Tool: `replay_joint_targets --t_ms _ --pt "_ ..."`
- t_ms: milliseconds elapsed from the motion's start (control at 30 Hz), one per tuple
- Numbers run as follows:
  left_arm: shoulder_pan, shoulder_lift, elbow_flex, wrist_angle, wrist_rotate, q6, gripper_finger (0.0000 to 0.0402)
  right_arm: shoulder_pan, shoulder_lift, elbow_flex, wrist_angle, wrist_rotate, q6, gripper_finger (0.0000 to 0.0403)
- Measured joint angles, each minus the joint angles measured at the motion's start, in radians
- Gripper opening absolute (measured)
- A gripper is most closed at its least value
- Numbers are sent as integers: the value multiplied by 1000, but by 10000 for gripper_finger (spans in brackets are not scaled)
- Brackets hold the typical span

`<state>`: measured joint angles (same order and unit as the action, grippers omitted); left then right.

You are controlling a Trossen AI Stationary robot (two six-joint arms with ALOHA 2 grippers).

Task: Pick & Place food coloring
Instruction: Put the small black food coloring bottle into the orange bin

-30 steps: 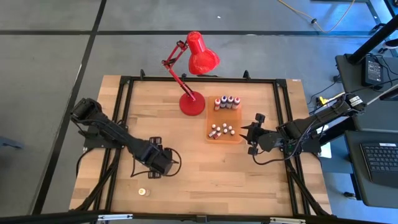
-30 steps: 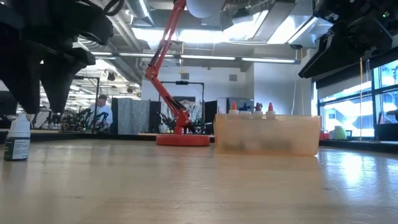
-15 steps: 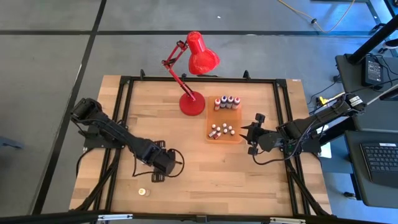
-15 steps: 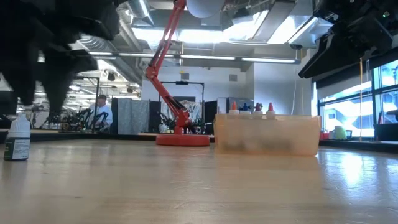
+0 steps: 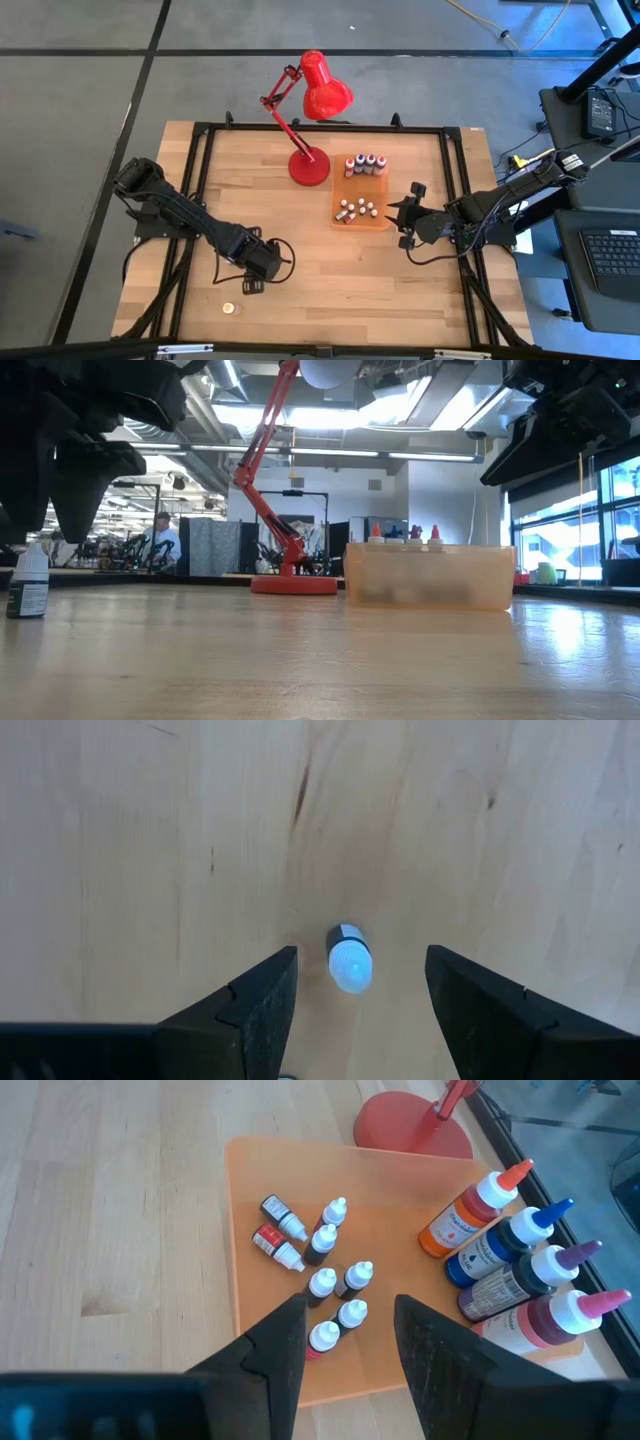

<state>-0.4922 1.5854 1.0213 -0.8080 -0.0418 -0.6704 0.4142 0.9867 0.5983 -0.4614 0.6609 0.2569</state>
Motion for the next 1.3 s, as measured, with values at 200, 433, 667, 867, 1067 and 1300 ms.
replay_joint_targets --t_ms 200,433,667,867,1067,1300 --pt "-5 9 -67 38 24 -39 215 0 0 0 0 0 0 155" --pt "-11 9 -114 41 37 -53 217 0 0 0 0 0 -1 155" --pt "-11 9 -114 75 36 -52 215 0 0 0 0 0 -3 155" --pt "-11 9 -114 157 35 -21 213 0 0 0 0 0 -4 155" --pt "-11 9 -114 154 24 30 192 0 0 0 0 0 -4 155" --pt "-11 9 -114 143 23 34 142 0 0 0 0 0 -4 155"
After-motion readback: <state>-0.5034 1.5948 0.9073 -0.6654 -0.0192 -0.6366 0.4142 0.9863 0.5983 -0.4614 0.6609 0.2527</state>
